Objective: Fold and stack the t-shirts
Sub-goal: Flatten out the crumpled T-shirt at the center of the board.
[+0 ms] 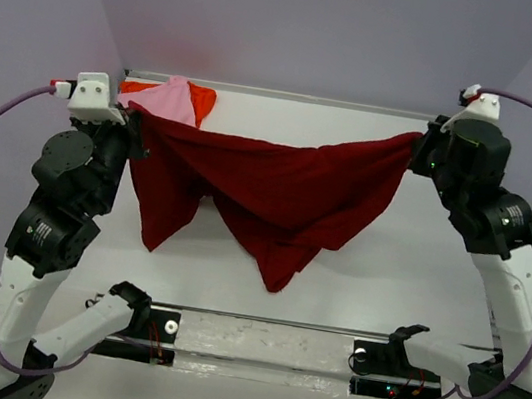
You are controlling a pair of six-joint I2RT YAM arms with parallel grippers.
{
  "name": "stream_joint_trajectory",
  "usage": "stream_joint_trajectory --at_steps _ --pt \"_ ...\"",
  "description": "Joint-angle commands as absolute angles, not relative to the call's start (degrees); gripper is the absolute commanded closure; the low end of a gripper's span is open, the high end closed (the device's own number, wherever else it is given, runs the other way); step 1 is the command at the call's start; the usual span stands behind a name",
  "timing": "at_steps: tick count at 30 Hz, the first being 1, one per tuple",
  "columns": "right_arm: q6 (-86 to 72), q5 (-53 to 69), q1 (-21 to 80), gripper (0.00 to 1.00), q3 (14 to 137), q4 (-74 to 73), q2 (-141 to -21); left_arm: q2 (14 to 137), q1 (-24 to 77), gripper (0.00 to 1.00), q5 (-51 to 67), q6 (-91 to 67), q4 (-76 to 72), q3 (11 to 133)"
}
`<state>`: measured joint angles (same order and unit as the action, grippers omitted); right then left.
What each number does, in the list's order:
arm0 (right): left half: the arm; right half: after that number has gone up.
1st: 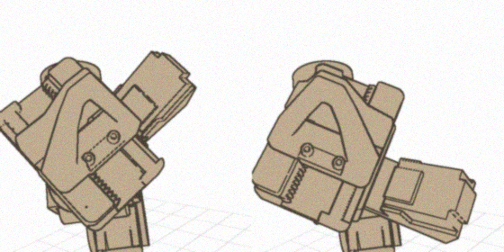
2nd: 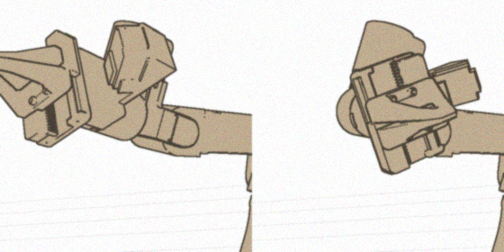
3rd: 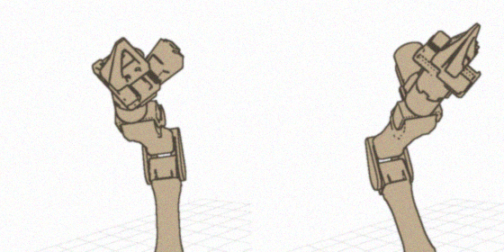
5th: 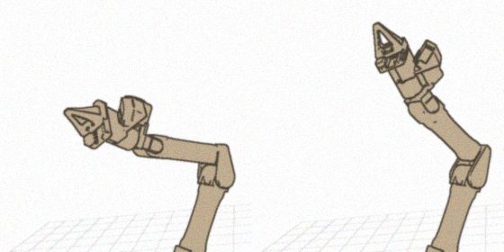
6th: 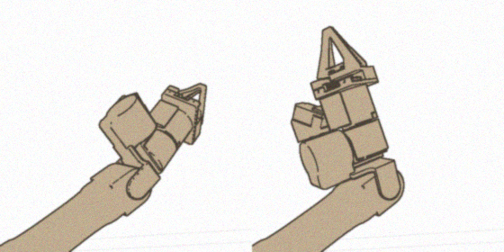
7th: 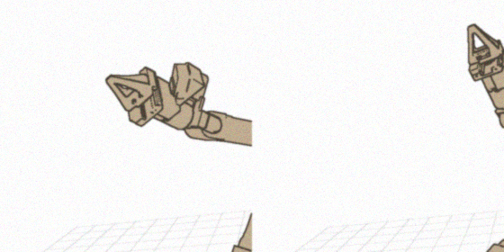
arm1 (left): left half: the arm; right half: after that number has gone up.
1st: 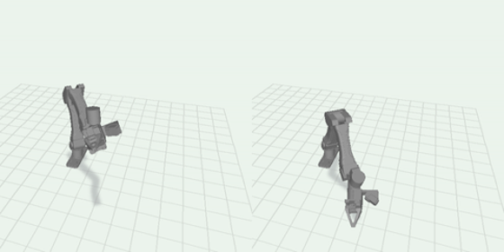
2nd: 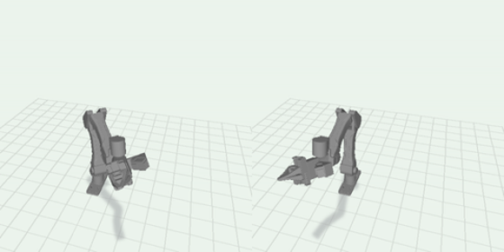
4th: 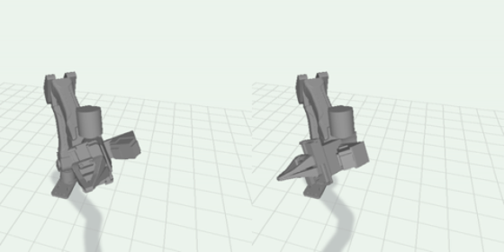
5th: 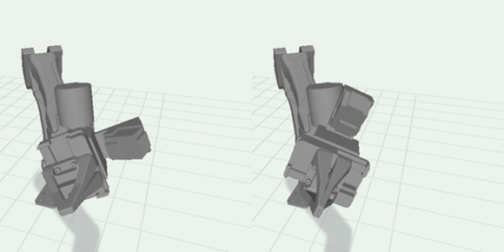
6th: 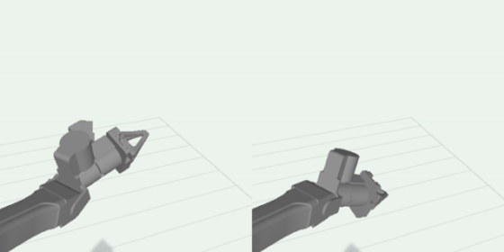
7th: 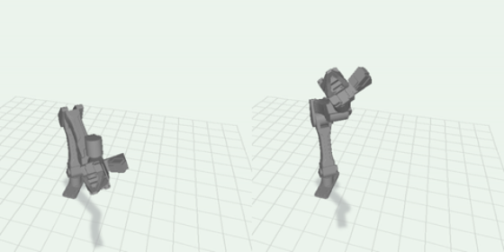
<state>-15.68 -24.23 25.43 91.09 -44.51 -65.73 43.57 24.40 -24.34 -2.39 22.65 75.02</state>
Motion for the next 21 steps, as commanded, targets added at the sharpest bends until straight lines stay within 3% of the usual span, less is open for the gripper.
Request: stream_joint_trajectory --at_steps 1,4,14,21 --pt "-13.89 -24.35 25.22 1.0 101.23 -49.56 -62.75 43.06 24.61 1.0 -21.02 -1.58 25.13 82.52" --pt "-12.49 -23.21 25.22 1.0 108.44 -51.68 -63.19 43.25 25.75 1.0 -21.44 -2.02 26.54 88.23" --pt "-9.67 -19.51 25.22 1.0 125.22 -53.27 -64.69 37.35 25.75 1.0 -16.46 -3.34 24.16 90.96" --pt "-8.7 -20.74 25.22 1.0 132.27 -53.26 -63.11 35.85 25.4 1.0 -12.57 -4.92 26.54 95.79"
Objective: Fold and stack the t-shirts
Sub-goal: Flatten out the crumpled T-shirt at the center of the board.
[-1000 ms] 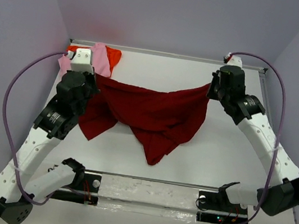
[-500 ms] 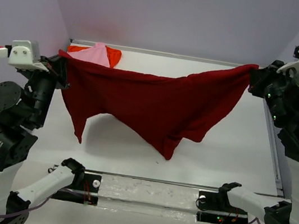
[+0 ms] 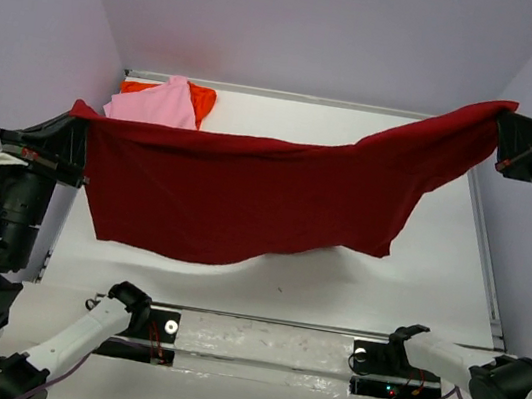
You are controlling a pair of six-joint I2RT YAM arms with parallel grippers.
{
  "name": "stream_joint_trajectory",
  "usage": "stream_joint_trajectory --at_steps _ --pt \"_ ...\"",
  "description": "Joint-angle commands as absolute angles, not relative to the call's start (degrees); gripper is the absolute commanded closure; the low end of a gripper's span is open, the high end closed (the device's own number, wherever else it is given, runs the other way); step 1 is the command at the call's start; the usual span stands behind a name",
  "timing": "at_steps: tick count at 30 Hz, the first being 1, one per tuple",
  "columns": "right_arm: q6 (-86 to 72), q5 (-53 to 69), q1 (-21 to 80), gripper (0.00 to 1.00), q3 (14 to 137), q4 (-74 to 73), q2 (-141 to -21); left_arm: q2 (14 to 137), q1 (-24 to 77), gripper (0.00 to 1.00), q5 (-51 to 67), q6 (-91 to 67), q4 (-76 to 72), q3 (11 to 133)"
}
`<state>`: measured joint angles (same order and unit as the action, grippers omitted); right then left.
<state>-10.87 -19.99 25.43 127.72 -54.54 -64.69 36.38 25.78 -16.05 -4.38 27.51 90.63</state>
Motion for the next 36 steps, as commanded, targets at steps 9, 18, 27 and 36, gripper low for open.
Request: stream_joint_trajectory --at_steps 9,18,27,36 --pt "-6.68 -18.46 25.22 1.0 134.56 -52.38 -60.21 37.09 22.77 1.0 -3.26 -7.21 24.35 100.89" --pt "-6.94 -14.94 25.22 1.0 142.72 -50.8 -61.59 38.32 21.89 1.0 2.2 -8.0 21.71 102.48" --pt "-7.38 -20.47 25.22 1.0 133.59 -41.92 -75.05 42.88 21.88 1.0 -9.03 -8.09 11.52 89.22" --pt "-16.35 -9.58 8.79 1.0 136.49 -37.79 -98.34 64.16 17.5 1.0 -10.81 -5.45 2.29 88.24"
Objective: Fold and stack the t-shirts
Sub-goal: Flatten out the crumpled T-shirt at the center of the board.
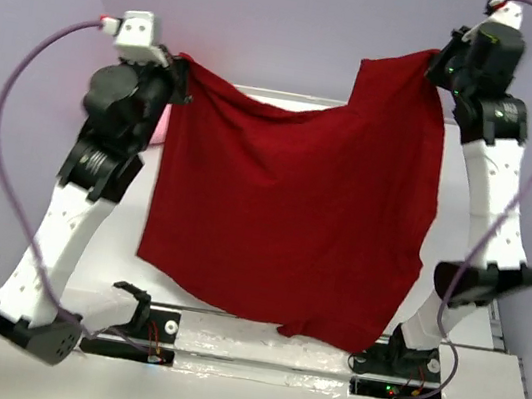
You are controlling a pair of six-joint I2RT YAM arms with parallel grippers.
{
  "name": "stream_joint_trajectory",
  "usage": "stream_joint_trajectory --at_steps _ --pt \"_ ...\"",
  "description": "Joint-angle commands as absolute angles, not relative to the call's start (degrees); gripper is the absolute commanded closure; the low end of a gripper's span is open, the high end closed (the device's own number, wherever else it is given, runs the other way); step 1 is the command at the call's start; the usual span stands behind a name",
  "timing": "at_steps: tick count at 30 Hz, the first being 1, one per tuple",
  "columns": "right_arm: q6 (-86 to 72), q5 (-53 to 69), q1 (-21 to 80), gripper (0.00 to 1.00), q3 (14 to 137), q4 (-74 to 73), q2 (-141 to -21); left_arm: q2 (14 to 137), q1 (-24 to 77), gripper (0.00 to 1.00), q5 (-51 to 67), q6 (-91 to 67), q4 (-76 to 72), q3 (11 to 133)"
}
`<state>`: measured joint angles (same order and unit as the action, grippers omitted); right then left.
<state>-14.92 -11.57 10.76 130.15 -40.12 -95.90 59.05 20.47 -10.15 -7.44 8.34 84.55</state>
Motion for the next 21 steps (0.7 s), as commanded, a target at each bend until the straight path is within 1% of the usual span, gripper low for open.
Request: stream_joint_trajectory --at_steps 1,3,6,10,12,13,14,16,17,21 --pt "-14.96 -9.84 8.79 1.0 137.36 -37.62 -99.05 65.2 16.71 1.0 -10.72 -5.1 2.46 88.94" --pt "-14.59 -10.63 8.79 1.0 139.92 -37.01 -99.23 66.53 15.65 1.0 -10.46 -3.7 2.02 90.87" --pt "-14.24 -8.71 8.79 1.0 141.42 -36.91 -97.92 65.4 15.47 1.0 -10.55 -2.99 2.19 92.19" --pt "-13.54 -4.41 8.79 1.0 137.48 -36.74 -91.77 60.04 15.47 1.0 -10.72 -1.5 4.74 91.94" --pt "-13.54 -3.35 8.79 1.0 133.88 -36.3 -85.63 55.91 15.56 1.0 -9.5 -0.45 6.41 90.71" --pt "-13.62 -2.56 8.79 1.0 130.2 -36.04 -83.26 54.16 15.73 1.0 -9.32 -0.35 7.46 89.75" --pt "-13.62 -2.03 8.79 1.0 127.47 -35.25 -77.75 50.31 15.82 1.0 -10.1 -0.35 7.82 86.87" --pt "-13.8 -1.41 8.79 1.0 123.5 -34.37 -72.62 46.16 15.91 1.0 -11.07 -1.22 8.09 83.43" --pt "-13.97 -0.88 8.79 1.0 120.62 -34.37 -68.25 42.31 15.91 1.0 -10.47 -2.45 8.17 80.54" --pt "-14.68 -0.44 8.79 1.0 114.71 -34.8 -59.0 35.7 15.91 1.0 -7.3 -5.88 9.4 76.65"
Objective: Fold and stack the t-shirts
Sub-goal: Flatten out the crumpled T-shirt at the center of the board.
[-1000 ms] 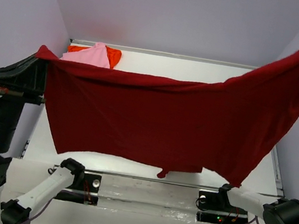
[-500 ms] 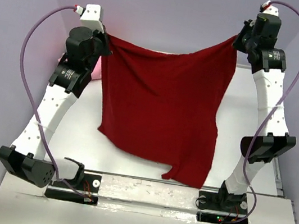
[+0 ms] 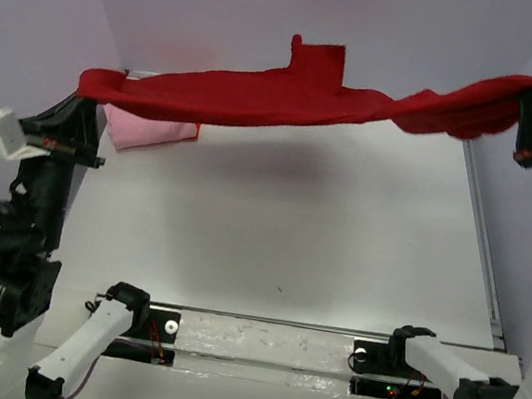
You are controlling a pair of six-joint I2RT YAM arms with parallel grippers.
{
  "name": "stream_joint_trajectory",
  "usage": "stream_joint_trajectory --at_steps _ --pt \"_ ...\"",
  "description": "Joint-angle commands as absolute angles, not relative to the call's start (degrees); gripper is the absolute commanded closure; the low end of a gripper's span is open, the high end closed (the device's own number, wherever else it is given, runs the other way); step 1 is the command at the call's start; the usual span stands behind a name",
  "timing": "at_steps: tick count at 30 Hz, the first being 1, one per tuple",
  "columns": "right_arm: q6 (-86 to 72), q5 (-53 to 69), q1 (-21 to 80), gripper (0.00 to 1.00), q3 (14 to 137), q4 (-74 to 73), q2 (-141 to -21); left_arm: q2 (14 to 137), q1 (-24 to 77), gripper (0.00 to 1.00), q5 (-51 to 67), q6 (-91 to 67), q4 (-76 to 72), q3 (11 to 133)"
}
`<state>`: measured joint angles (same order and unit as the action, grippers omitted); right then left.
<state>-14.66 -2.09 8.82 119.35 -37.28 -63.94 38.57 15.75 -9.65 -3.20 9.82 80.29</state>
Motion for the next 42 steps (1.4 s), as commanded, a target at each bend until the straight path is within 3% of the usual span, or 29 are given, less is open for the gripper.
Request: stream_joint_trajectory --at_steps 1,10,23,29,34,42 --pt "-14.76 -0.44 8.79 1.0 113.91 -34.72 -57.67 34.81 15.91 1.0 -6.77 -6.76 9.49 76.38" --pt "-13.19 -3.33 11.07 1.0 122.86 -36.65 -59.67 36.03 16.26 1.0 -5.09 -8.18 13.44 83.49" --pt "-10.2 -10.71 11.6 1.0 138.78 -36.12 -91.74 57.9 16.88 1.0 -14.59 -2.55 7.48 89.39" --pt "-10.72 -19.31 11.6 1.0 132.91 -36.22 -100.19 63.88 13.98 1.0 -13.71 -1.67 -2.1 81.48" --pt "-9.75 -22.59 10.38 1.0 113.85 -22.43 -99.57 69.6 10.9 1.0 -13.44 -1.23 -10.08 73.66" --pt "-10.98 -24.17 9.84 1.0 107.58 -17.14 -109.68 80.41 9.49 1.0 -13.8 -1.23 -24.78 63.37"
